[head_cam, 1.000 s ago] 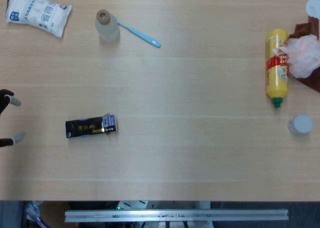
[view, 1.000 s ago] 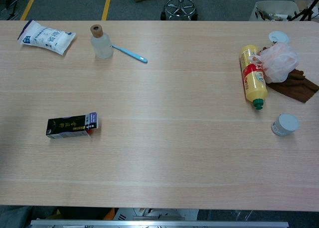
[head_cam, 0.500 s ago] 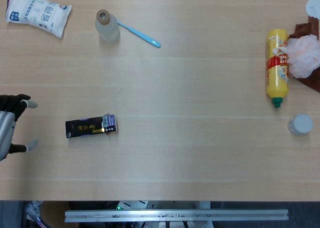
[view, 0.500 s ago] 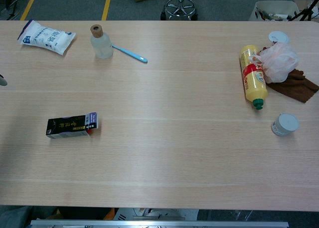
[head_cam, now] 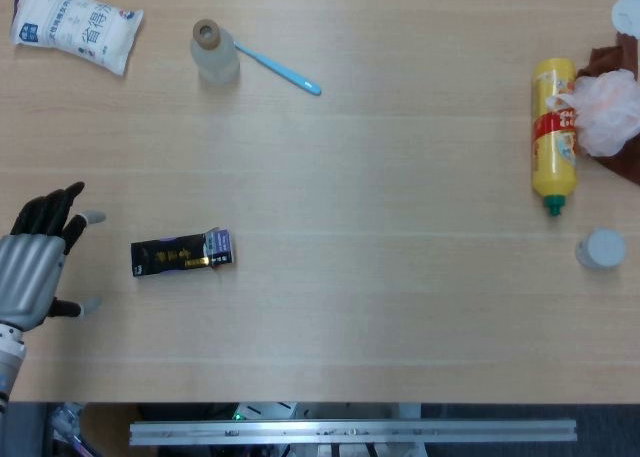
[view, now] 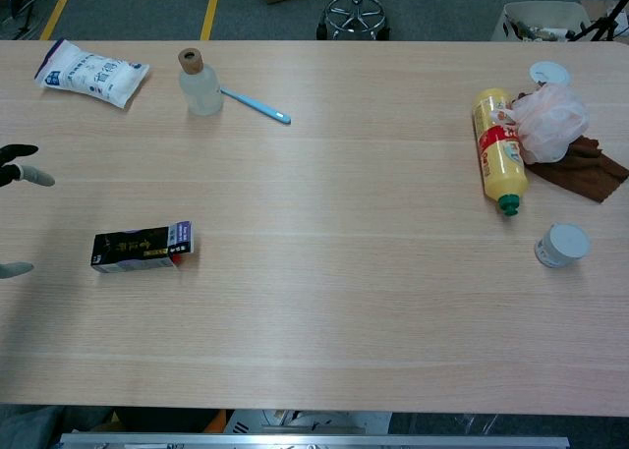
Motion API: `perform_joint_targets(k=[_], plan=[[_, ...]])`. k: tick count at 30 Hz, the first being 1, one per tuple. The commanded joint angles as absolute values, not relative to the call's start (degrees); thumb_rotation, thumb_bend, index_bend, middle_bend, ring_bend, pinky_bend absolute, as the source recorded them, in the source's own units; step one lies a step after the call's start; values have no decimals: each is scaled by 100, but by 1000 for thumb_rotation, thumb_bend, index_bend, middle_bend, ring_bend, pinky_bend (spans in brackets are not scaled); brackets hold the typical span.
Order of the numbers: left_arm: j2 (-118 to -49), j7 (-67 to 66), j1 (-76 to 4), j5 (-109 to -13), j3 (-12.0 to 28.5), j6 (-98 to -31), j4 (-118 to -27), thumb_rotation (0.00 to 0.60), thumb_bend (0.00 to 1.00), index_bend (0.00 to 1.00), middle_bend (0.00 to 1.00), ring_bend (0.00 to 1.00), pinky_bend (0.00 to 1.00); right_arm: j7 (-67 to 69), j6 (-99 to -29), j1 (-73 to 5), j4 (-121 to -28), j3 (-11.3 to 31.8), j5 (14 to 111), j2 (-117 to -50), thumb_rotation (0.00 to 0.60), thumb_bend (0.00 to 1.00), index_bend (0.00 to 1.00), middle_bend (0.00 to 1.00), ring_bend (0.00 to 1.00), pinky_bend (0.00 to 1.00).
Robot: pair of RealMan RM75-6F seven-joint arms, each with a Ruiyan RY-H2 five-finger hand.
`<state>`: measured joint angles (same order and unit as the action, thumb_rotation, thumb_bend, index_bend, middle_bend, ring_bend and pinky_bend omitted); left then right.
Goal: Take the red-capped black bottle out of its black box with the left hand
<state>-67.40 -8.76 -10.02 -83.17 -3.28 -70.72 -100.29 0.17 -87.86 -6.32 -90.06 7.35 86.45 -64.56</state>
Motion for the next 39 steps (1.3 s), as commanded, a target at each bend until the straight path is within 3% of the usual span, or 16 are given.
perform_joint_targets(k=[1,39], plan=[[-6809,-814,-1035,-8330,-339,-7018,-9995,600,24,200,0,0,70,33,-8791,-632,-8996,746,8632,-6457,600,76,156,161,85,230],[-7724,-1468,-1451,-7011,-144,-6202,-9582,600,24,202,0,0,64,579,-8796,-621,-8562,785,8516,-6560,600,76,168,164,85,230]])
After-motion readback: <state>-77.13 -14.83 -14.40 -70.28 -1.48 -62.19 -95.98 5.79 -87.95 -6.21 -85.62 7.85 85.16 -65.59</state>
